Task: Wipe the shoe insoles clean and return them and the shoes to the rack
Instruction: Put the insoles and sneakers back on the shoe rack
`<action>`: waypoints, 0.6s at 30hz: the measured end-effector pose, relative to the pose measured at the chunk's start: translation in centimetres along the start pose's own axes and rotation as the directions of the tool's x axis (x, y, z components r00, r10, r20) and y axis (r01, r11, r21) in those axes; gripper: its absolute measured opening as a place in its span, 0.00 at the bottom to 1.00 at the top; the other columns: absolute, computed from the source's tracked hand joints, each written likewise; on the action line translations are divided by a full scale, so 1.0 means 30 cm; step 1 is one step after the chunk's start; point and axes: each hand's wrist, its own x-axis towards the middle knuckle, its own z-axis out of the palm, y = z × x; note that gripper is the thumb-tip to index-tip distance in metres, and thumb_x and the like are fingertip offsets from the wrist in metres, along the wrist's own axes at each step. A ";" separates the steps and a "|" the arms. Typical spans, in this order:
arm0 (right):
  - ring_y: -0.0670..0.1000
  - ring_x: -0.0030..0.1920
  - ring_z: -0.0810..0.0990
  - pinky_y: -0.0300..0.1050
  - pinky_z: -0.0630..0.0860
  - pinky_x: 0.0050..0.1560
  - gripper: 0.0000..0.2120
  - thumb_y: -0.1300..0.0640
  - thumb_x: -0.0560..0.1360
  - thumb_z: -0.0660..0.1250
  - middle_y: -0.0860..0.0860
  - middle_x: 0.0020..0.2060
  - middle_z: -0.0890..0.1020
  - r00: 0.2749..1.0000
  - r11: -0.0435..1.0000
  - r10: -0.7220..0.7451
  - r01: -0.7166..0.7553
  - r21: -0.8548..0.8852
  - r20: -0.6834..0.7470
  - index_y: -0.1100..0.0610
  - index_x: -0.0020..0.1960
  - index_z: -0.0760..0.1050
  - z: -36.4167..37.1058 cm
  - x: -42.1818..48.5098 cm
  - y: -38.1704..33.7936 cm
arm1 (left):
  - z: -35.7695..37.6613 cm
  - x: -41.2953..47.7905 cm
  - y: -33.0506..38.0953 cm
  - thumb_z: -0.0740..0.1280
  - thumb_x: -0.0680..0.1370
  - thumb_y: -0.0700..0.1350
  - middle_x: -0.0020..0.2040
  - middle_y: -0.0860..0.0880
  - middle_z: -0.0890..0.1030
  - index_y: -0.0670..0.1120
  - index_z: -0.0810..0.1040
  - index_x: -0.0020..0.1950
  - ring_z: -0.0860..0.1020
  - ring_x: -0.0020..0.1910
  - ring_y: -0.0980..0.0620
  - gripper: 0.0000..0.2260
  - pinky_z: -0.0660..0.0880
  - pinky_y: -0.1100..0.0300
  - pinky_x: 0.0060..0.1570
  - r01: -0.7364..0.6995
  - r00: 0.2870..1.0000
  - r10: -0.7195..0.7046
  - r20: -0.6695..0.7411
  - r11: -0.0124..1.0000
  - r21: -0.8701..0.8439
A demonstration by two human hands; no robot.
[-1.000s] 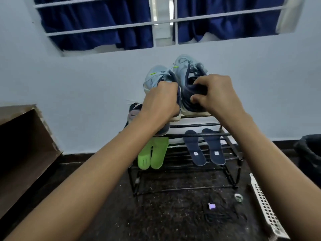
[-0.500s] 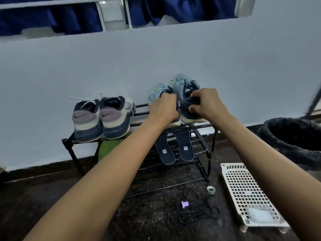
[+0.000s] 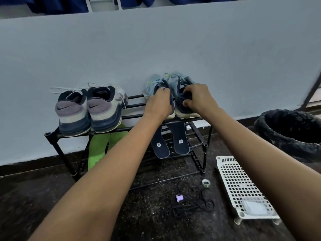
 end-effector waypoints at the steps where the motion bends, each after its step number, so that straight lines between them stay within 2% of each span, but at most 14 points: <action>1: 0.59 0.57 0.75 0.46 0.71 0.54 0.15 0.65 0.69 0.70 0.60 0.53 0.80 1.000 1.000 -0.006 0.006 -0.005 -0.003 0.62 0.56 0.78 0.005 0.006 0.004 | 0.004 0.004 -0.002 0.65 0.75 0.39 0.56 0.40 0.76 0.40 0.73 0.55 0.77 0.51 0.37 0.09 0.75 0.46 0.48 -0.002 1.000 0.002 0.004 1.000 0.004; 8: 0.60 0.57 0.74 0.47 0.69 0.54 0.17 0.64 0.70 0.70 0.61 0.56 0.77 1.000 1.000 0.006 -0.006 -0.026 -0.010 0.62 0.58 0.76 0.030 0.028 0.018 | 0.019 0.001 -0.011 0.66 0.76 0.39 0.61 0.39 0.72 0.39 0.70 0.62 0.77 0.53 0.36 0.15 0.75 0.45 0.50 0.011 1.000 -0.012 0.017 1.000 0.022; 12: 0.62 0.61 0.70 0.51 0.67 0.62 0.22 0.65 0.71 0.67 0.61 0.60 0.72 0.999 0.998 0.008 -0.006 0.056 -0.039 0.61 0.65 0.71 0.068 -0.015 0.018 | 0.056 -0.039 -0.044 0.68 0.76 0.42 0.66 0.40 0.68 0.43 0.64 0.72 0.73 0.62 0.36 0.27 0.75 0.46 0.53 -0.048 0.996 0.047 -0.077 0.999 -0.010; 15: 0.62 0.67 0.63 0.54 0.62 0.69 0.26 0.66 0.72 0.64 0.62 0.65 0.67 0.977 0.992 -0.037 0.062 0.113 -0.210 0.61 0.69 0.66 0.122 -0.102 0.017 | 0.088 -0.118 -0.070 0.70 0.75 0.45 0.69 0.37 0.67 0.40 0.62 0.75 0.69 0.68 0.35 0.31 0.73 0.44 0.62 -0.155 0.959 0.166 -0.231 0.986 0.067; 18: 0.61 0.62 0.66 0.49 0.63 0.65 0.22 0.68 0.72 0.62 0.63 0.61 0.69 0.889 0.984 -0.109 0.160 0.080 -0.445 0.63 0.65 0.69 0.202 -0.235 0.023 | 0.137 -0.235 -0.105 0.70 0.74 0.48 0.68 0.36 0.69 0.41 0.67 0.72 0.69 0.67 0.37 0.29 0.75 0.47 0.59 -0.278 0.910 0.309 -0.274 0.949 0.147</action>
